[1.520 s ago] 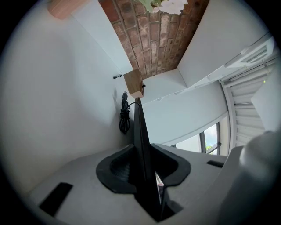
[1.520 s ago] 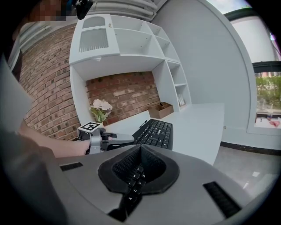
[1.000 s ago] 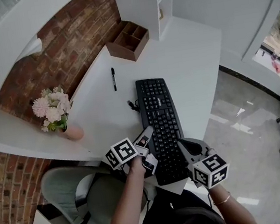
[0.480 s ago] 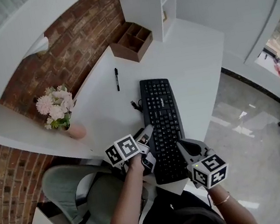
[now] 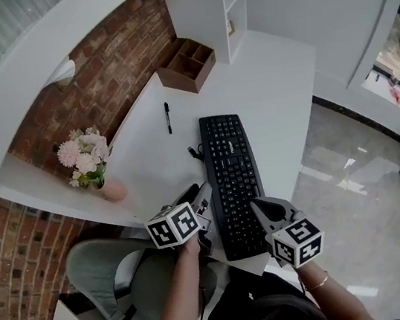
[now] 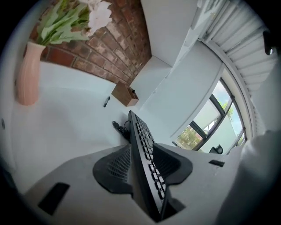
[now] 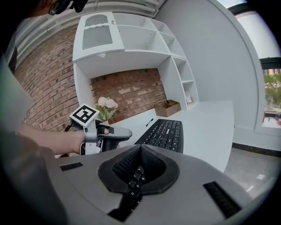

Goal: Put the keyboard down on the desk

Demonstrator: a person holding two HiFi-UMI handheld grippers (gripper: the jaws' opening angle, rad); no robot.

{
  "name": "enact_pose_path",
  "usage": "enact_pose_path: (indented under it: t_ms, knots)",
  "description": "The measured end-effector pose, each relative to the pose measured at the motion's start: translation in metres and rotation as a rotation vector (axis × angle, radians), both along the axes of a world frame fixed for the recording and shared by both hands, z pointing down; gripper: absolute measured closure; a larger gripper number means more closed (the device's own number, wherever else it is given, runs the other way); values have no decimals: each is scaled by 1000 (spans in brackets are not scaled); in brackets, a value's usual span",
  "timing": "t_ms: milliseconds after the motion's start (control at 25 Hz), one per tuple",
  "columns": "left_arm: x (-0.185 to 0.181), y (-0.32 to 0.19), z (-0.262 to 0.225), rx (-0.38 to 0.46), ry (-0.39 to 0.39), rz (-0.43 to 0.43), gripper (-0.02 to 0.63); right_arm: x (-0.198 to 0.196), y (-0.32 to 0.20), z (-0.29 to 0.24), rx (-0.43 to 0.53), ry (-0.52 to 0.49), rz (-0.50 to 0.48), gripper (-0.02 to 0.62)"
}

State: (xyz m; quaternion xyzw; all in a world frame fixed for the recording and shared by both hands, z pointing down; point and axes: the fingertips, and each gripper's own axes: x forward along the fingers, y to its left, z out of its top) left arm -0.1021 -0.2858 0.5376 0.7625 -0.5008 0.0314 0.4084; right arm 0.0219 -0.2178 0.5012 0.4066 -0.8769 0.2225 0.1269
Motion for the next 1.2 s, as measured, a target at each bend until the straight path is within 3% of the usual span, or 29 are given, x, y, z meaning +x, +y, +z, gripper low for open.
enact_pose_path:
  t_ms: [200,520,920,1200]
  knots:
    - [7,14,-38,138,-127,87,495,4,5,-13,36,-3,28,591]
    - [13,51,-96,321,-253,166,539,13,20,-43,107,-18,73,591]
    - [31,94,-132,436,-317,205,577,25,43,-73,187,-35,117,591]
    - [33,113,-144,468,-303,178,597,35,55,-85,249,-31,146,591]
